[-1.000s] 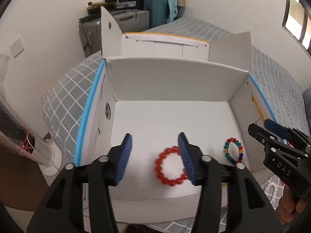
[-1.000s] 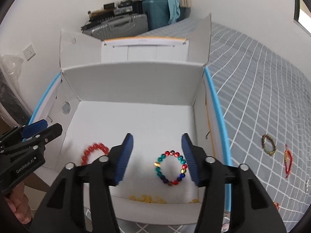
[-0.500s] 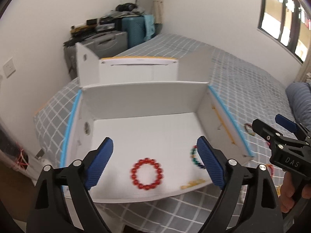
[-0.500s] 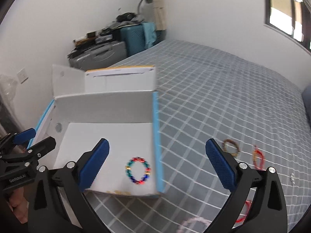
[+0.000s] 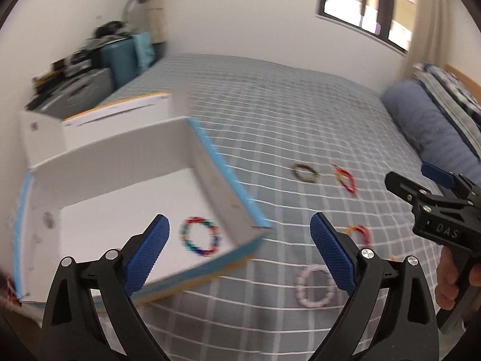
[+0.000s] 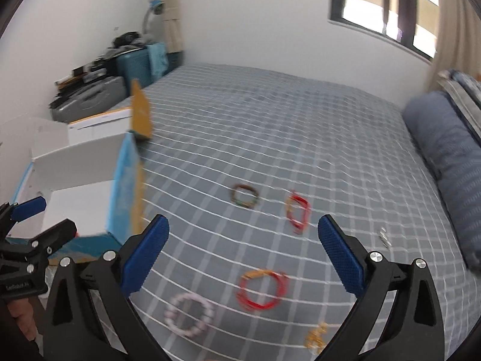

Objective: Organize jewelry
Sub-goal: 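Move both tools back over the remaining bracelets on the bed, then grasp the pink-white bead bracelet with the left tool while the right tool grasps the amber beads, then carry both held bracelets over the white cardboard box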

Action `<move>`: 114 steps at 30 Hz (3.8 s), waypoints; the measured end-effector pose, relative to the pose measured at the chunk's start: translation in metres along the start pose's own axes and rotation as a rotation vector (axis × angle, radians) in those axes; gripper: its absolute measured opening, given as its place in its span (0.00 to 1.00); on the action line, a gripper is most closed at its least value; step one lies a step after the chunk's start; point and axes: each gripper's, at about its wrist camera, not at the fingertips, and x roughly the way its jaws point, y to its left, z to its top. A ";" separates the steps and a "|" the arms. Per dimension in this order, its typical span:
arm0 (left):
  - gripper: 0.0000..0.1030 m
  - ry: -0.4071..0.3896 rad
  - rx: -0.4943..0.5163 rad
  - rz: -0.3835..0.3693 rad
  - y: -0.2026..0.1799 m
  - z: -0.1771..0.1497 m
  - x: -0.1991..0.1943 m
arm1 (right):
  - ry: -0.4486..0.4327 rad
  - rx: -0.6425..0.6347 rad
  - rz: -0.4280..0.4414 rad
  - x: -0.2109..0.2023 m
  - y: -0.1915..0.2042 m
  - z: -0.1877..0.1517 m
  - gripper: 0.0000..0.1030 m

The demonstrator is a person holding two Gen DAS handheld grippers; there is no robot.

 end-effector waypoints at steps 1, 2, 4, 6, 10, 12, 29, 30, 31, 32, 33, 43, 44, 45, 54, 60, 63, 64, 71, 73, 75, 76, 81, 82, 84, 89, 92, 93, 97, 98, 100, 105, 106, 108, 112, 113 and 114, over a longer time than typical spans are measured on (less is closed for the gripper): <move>0.90 0.007 0.018 -0.018 -0.010 -0.001 0.005 | 0.006 0.009 -0.015 0.000 -0.009 -0.004 0.93; 0.90 0.011 0.031 -0.030 -0.019 -0.003 0.009 | 0.011 0.016 -0.026 0.000 -0.016 -0.007 0.93; 0.90 0.024 0.064 -0.057 -0.037 -0.010 0.017 | 0.029 0.040 -0.057 0.003 -0.033 -0.016 0.93; 0.90 0.043 0.095 -0.082 -0.053 -0.016 0.027 | 0.045 0.058 -0.071 0.004 -0.047 -0.028 0.93; 0.90 0.087 0.141 -0.113 -0.077 -0.032 0.046 | 0.093 0.094 -0.097 0.013 -0.069 -0.053 0.93; 0.90 0.103 0.159 -0.115 -0.084 -0.039 0.053 | 0.129 0.112 -0.104 0.021 -0.080 -0.070 0.93; 0.90 0.225 0.175 -0.123 -0.094 -0.095 0.114 | 0.296 0.224 -0.074 0.065 -0.111 -0.150 0.93; 0.91 0.225 0.182 -0.122 -0.095 -0.095 0.115 | 0.305 0.230 -0.073 0.068 -0.112 -0.152 0.93; 0.91 0.225 0.189 -0.120 -0.097 -0.095 0.118 | 0.313 0.235 -0.071 0.071 -0.114 -0.154 0.93; 0.91 0.225 0.195 -0.117 -0.099 -0.096 0.120 | 0.320 0.240 -0.071 0.073 -0.115 -0.157 0.93; 0.91 0.226 0.198 -0.117 -0.100 -0.097 0.123 | 0.325 0.246 -0.070 0.074 -0.116 -0.158 0.93; 0.90 0.247 0.184 -0.126 -0.099 -0.102 0.136 | 0.342 0.248 -0.058 0.080 -0.117 -0.167 0.84; 0.90 0.247 0.181 -0.128 -0.099 -0.102 0.136 | 0.344 0.240 -0.066 0.080 -0.115 -0.167 0.79; 0.89 0.245 0.176 -0.133 -0.098 -0.103 0.136 | 0.343 0.234 -0.069 0.080 -0.114 -0.168 0.78; 0.53 0.255 0.172 -0.137 -0.096 -0.105 0.133 | 0.340 0.220 -0.093 0.072 -0.110 -0.167 0.36; 0.16 0.276 0.161 -0.151 -0.093 -0.103 0.128 | 0.342 0.220 -0.106 0.067 -0.109 -0.169 0.12; 0.09 0.286 0.136 -0.170 -0.087 -0.100 0.126 | 0.338 0.237 -0.099 0.063 -0.111 -0.169 0.09; 0.09 0.287 0.133 -0.173 -0.086 -0.100 0.125 | 0.337 0.243 -0.093 0.062 -0.112 -0.169 0.09; 0.09 0.286 0.136 -0.171 -0.084 -0.091 0.117 | 0.319 0.244 -0.086 0.054 -0.109 -0.162 0.09; 0.09 0.284 0.139 -0.175 -0.085 -0.088 0.113 | 0.311 0.240 -0.083 0.051 -0.107 -0.158 0.09; 0.09 0.278 0.144 -0.177 -0.086 -0.084 0.109 | 0.301 0.238 -0.083 0.048 -0.107 -0.154 0.09; 0.09 0.276 0.145 -0.179 -0.085 -0.083 0.107 | 0.296 0.237 -0.083 0.046 -0.107 -0.152 0.09; 0.09 0.257 0.145 -0.184 -0.086 -0.069 0.098 | 0.268 0.234 -0.085 0.038 -0.108 -0.139 0.09; 0.09 0.253 0.145 -0.183 -0.086 -0.067 0.097 | 0.263 0.231 -0.086 0.037 -0.108 -0.136 0.09; 0.09 0.238 0.147 -0.180 -0.086 -0.060 0.093 | 0.254 0.229 -0.087 0.035 -0.108 -0.131 0.09; 0.09 0.214 0.150 -0.178 -0.088 -0.048 0.085 | 0.228 0.216 -0.089 0.029 -0.107 -0.116 0.09; 0.09 0.200 0.150 -0.182 -0.088 -0.042 0.079 | 0.209 0.207 -0.086 0.025 -0.104 -0.107 0.09; 0.09 0.197 0.149 -0.185 -0.088 -0.039 0.076 | 0.205 0.204 -0.085 0.024 -0.104 -0.105 0.09; 0.09 0.179 0.149 -0.176 -0.088 -0.032 0.072 | 0.186 0.186 -0.077 0.021 -0.097 -0.092 0.09; 0.09 0.175 0.149 -0.174 -0.087 -0.030 0.070 | 0.180 0.180 -0.075 0.021 -0.095 -0.088 0.09; 0.09 0.165 0.148 -0.169 -0.086 -0.025 0.066 | 0.171 0.170 -0.071 0.019 -0.091 -0.082 0.09; 0.09 0.132 0.141 -0.154 -0.082 -0.011 0.055 | 0.142 0.142 -0.052 0.016 -0.076 -0.063 0.09; 0.09 0.129 0.139 -0.153 -0.081 -0.009 0.053 | 0.137 0.135 -0.049 0.016 -0.073 -0.059 0.09; 0.09 0.120 0.135 -0.151 -0.079 -0.003 0.049 | 0.126 0.123 -0.040 0.014 -0.066 -0.051 0.09; 0.09 0.102 0.123 -0.137 -0.071 0.005 0.042 | 0.101 0.100 -0.018 0.010 -0.052 -0.036 0.09; 0.09 0.097 0.118 -0.132 -0.068 0.008 0.041 | 0.095 0.094 -0.012 0.010 -0.047 -0.032 0.09; 0.09 0.092 0.112 -0.126 -0.065 0.010 0.039 | 0.091 0.090 -0.008 0.009 -0.045 -0.029 0.09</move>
